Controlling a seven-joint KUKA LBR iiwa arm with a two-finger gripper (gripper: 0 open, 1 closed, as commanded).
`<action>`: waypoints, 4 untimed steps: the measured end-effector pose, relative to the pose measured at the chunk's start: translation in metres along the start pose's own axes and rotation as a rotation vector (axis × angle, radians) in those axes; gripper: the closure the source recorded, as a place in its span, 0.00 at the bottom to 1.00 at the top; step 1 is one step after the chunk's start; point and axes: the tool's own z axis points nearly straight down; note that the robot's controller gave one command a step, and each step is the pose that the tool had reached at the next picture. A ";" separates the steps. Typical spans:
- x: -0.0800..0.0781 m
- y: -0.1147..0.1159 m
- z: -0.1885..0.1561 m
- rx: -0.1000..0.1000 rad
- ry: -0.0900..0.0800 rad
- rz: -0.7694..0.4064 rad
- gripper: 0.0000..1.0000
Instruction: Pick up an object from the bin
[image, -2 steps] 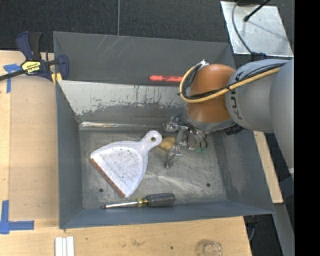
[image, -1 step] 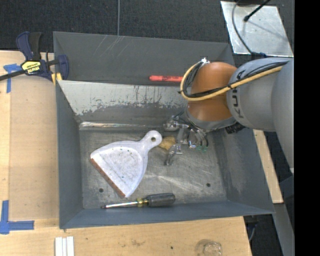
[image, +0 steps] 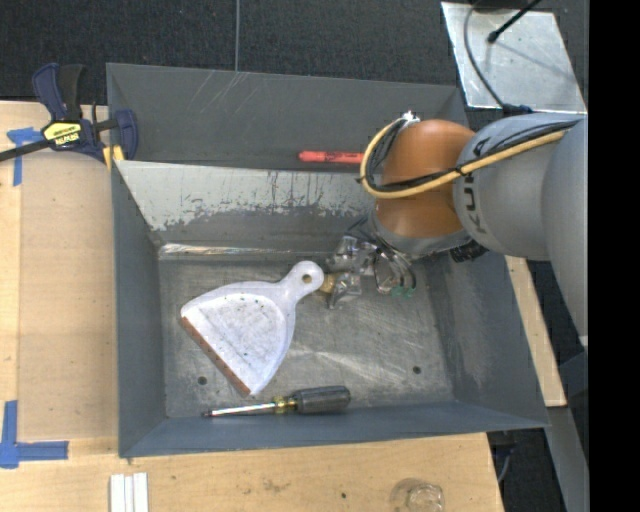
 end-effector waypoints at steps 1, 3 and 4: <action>0.000 0.000 0.000 0.000 0.000 0.000 1.00; 0.003 0.000 -0.016 0.001 0.024 -0.001 1.00; 0.001 0.000 -0.024 0.001 0.023 -0.001 1.00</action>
Offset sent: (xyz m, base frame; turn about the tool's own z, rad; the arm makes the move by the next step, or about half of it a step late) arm 0.0000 0.0002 0.0491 -0.0001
